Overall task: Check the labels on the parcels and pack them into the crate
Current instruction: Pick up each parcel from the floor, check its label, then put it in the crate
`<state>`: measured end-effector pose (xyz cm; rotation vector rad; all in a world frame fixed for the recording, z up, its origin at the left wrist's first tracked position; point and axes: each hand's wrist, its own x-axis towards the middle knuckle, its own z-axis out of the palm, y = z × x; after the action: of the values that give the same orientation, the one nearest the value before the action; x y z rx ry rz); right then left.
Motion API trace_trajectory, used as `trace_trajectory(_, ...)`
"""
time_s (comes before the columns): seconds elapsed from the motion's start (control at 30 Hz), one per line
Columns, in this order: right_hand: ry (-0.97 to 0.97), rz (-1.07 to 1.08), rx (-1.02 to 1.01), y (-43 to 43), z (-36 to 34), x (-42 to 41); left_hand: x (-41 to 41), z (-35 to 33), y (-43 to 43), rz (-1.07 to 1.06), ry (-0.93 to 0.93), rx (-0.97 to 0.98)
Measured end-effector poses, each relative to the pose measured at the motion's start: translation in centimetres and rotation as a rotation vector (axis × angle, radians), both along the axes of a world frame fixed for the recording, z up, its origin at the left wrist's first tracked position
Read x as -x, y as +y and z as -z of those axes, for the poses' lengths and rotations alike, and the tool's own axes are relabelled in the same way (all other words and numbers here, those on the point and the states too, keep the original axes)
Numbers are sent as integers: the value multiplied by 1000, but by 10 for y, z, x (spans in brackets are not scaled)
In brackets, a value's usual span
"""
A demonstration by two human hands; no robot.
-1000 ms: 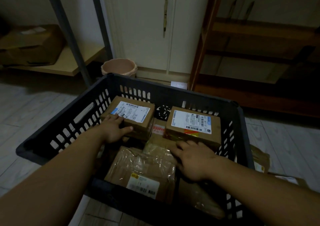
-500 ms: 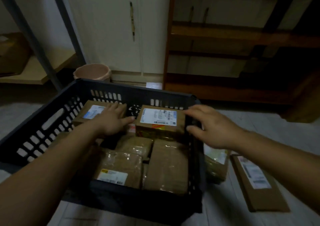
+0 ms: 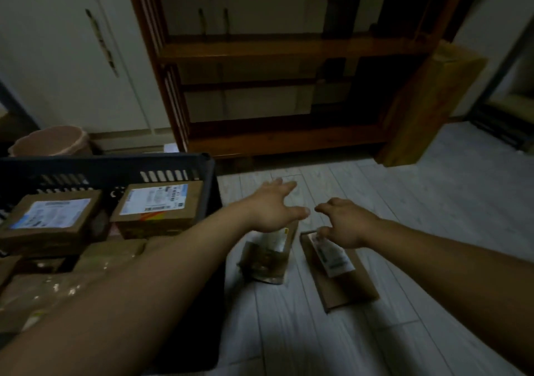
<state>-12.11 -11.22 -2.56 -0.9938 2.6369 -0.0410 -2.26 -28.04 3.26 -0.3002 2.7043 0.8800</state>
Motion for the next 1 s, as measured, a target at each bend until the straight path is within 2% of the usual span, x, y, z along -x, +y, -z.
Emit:
trace_trajectory(0.13, -105, 97, -47, 33, 30, 20, 29, 59, 43, 24, -124, 116)
trace_trajectory(0.27, -261, 247, 39, 62, 72, 36, 37, 110, 61, -130, -165, -182)
trace_trajectory(0.4, -330, 378, 74, 81, 108, 46, 45, 149, 70, -228, -250, -316)
trace_trajectory(0.53, -393, 508, 84, 90, 140, 39, 51, 178, 82, -324, -174, -24)
trace_trajectory(0.6, -484, 605, 134, 88, 151, 31, 51, 186, 91, -356, -161, 40)
trace_trajectory(0.63, -538, 643, 181, 87, 154, 27, 51, 191, 95, -360, -212, -1)
trace_trajectory(0.7, -620, 697, 287, 87, 158, 17, 48, 199, 104, -428, -370, -246)
trace_trajectory(0.77, -662, 778, 385, 88, 158, 6, 43, 202, 114, -485, -438, -456)
trace_trajectory(0.9, -680, 821, 394, 89, 155, -8, 39, 201, 117, -587, -388, -537)
trace_trajectory(1.0, -646, 873, 521, 88, 139, -7, 38, 188, 109, -630, -209, -572)
